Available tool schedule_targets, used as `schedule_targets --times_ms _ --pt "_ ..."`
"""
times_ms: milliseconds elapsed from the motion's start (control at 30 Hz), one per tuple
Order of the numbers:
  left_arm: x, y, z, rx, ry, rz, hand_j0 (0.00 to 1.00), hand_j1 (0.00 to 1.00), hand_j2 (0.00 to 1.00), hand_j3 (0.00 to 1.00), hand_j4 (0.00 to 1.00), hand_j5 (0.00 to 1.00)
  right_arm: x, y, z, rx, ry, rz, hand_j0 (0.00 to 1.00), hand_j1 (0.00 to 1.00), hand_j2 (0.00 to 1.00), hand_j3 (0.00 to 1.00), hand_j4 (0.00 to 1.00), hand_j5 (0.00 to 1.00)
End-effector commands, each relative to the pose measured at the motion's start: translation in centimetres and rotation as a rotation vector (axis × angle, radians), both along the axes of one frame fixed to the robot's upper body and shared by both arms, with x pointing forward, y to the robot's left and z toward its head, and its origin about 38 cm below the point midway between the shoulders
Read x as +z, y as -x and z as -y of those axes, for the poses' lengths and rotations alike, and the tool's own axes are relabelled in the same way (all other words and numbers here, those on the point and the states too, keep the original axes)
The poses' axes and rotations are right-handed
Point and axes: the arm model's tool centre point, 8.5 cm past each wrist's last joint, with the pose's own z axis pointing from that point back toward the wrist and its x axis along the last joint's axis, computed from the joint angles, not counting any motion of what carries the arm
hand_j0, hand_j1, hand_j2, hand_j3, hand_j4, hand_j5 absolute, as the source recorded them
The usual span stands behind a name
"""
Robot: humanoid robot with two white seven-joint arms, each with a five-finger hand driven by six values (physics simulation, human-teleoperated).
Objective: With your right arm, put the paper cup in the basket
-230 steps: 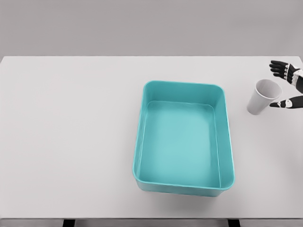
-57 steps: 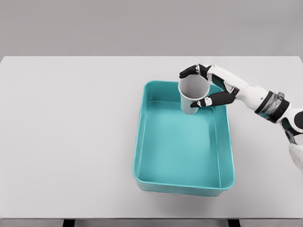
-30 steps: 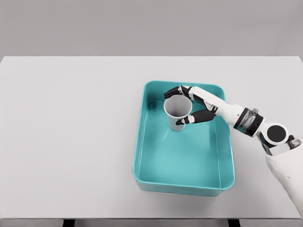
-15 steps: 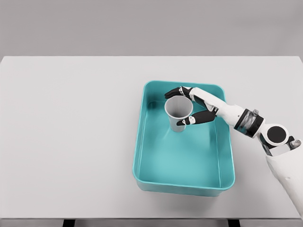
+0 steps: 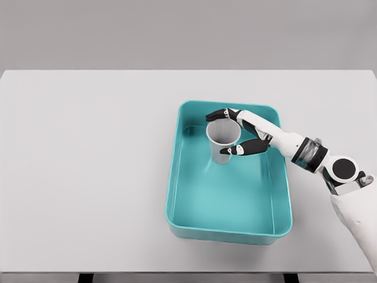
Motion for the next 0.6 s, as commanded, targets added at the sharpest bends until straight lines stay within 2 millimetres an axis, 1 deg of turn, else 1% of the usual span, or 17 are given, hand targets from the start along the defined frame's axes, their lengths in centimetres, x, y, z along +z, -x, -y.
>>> schedule_targets --times_ms 0,200,267,567 --pt "0.0 0.1 0.0 0.0 0.0 -0.002 1.0 1.0 1.0 1.0 1.0 1.0 -0.08 0.04 -0.1 0.003 0.016 0.008 0.92 0.92 0.92 0.92 0.92 0.92" --pt "0.0 0.0 0.0 -0.001 0.0 0.0 1.0 1.0 1.0 1.0 1.0 1.0 0.09 0.09 -0.15 0.006 0.016 0.013 0.95 0.95 0.95 0.95 0.95 0.95" --pt "0.0 0.0 0.0 0.001 0.0 0.0 1.0 1.0 1.0 1.0 1.0 1.0 0.09 0.09 -0.15 0.006 0.016 0.013 0.97 0.97 0.97 0.97 0.97 0.97" --pt "0.0 0.1 0.0 0.0 0.0 -0.002 1.0 1.0 1.0 1.0 1.0 1.0 0.47 0.09 0.04 0.007 0.023 0.022 0.98 0.98 0.98 0.98 0.98 0.98"
